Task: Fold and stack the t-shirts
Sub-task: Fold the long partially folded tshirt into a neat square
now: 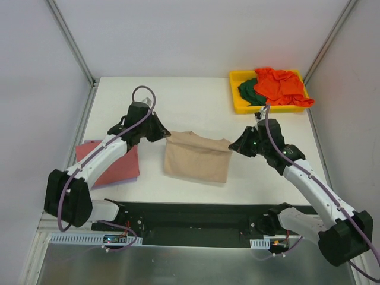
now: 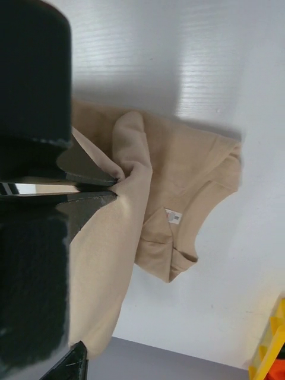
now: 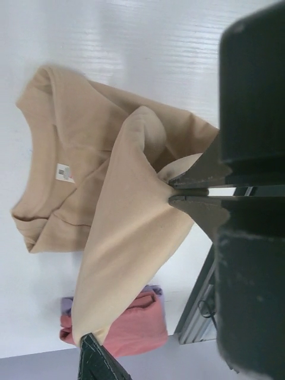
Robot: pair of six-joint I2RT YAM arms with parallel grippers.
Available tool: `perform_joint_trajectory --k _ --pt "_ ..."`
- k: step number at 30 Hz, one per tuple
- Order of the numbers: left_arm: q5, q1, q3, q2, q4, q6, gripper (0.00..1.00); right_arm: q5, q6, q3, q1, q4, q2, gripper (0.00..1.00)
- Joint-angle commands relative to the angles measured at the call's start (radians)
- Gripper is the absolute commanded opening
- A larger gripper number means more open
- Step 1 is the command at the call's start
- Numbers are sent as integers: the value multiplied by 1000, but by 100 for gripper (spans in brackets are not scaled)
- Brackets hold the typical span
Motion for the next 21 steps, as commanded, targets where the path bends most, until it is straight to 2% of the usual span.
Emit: perform_joint_trajectory --k 1,6,10,11,13,14,15,16,19,20,21 --pt "-92 9 114 135 39 60 0 -46 -14 10 -75 95 77 1" --pt "-81 9 212 304 41 75 0 -35 0 31 -140 138 239 1" --pt "-57 9 285 421 39 89 0 20 11 80 -152 184 362 5" --pt "-46 9 302 448 39 94 3 17 12 98 -153 190 396 5" --pt "-29 10 331 488 39 100 16 32 14 127 -160 190 449 10" --pt "-29 10 345 502 39 106 33 35 18 141 -164 190 472 22" --pt "-32 10 359 513 37 112 61 37 17 155 -169 196 489 41" --pt "-32 12 367 516 37 117 77 37 8 175 -172 193 506 56" --pt "-34 15 371 478 33 121 97 26 -35 236 -170 132 511 82" --pt "-28 15 359 453 31 112 99 32 -46 247 -167 105 502 95" --pt "-20 14 344 421 36 100 99 49 -54 249 -160 76 480 99"
